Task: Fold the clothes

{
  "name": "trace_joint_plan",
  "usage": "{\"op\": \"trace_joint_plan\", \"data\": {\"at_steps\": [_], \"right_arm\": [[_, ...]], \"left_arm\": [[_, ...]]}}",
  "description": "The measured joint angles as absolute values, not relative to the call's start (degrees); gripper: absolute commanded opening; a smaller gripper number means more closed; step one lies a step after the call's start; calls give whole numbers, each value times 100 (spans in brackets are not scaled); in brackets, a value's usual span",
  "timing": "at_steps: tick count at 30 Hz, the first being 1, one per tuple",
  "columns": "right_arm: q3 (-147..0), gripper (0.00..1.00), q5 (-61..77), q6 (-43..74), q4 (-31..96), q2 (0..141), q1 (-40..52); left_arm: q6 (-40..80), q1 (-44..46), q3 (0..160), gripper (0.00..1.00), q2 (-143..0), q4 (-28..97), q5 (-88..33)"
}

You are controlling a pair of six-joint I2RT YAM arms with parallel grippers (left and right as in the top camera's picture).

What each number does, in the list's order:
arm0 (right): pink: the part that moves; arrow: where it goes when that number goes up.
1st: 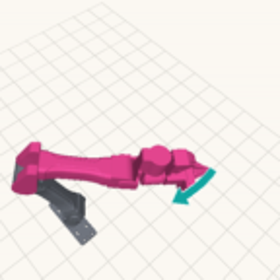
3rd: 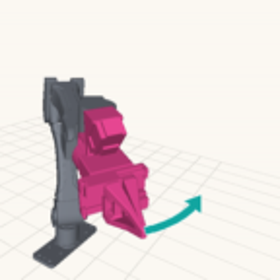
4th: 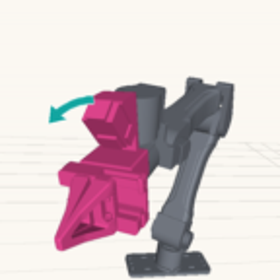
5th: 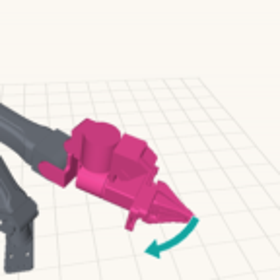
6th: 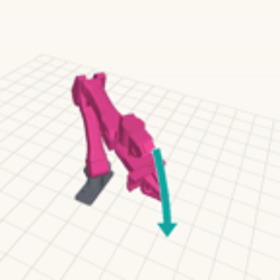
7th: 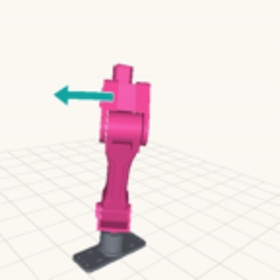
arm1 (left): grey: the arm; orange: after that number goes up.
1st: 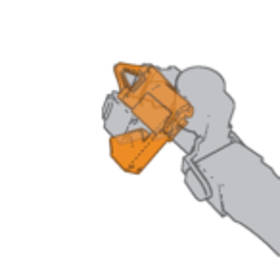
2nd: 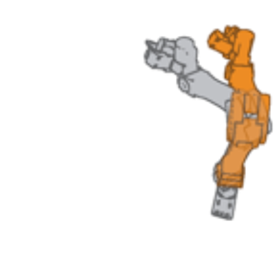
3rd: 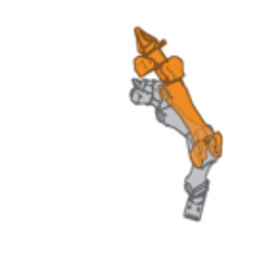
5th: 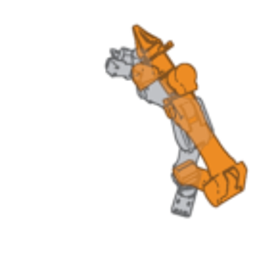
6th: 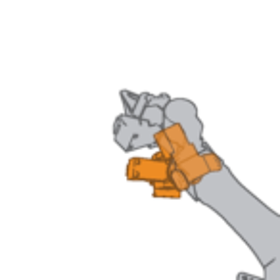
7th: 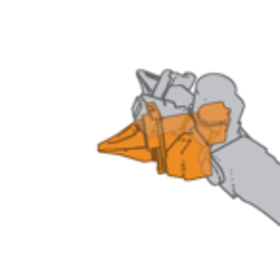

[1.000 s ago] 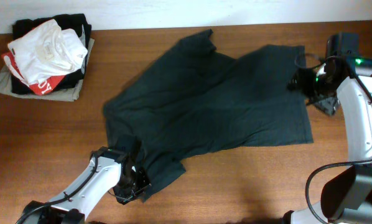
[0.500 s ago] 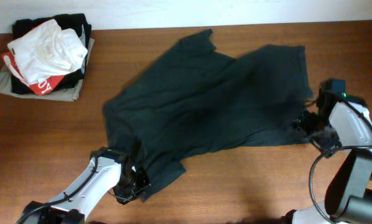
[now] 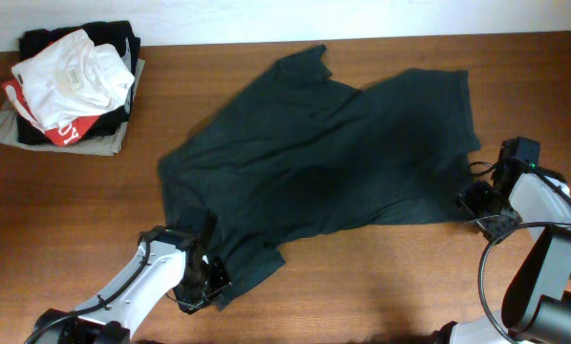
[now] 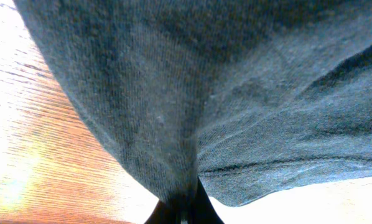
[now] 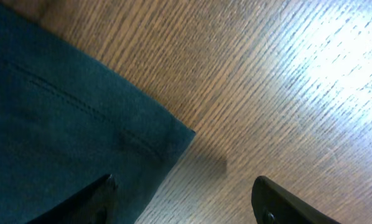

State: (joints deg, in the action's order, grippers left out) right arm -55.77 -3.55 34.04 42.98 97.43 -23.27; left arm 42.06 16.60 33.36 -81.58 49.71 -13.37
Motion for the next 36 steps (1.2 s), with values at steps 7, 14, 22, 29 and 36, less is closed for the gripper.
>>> {"op": "trace_joint_plan", "data": {"at_steps": [7,14,22,29,36], "right_arm": [[-5505,72,-355,3406,4263,9745,-2327],[-5505,66,-620,3594,4228,9804,-2327],[-5513,37,-624,3629,3922,10025,-2324],[-5524,4,-443,3682,3765,10057,-2318],[-5592,4,-322,3771,4283,10055,-2318]], "left_arm": [[4206,1660,3336,1,-8158,4971,-1337],[4206,1660,3336,1,-8158,4971,-1337],[4206,1660,3334,1,-8158,4971,-1339],[4206,1660,3347,1,-8160,5043,-1341],[4136,1660,3712,1,-8248,6016,-1155]]}}
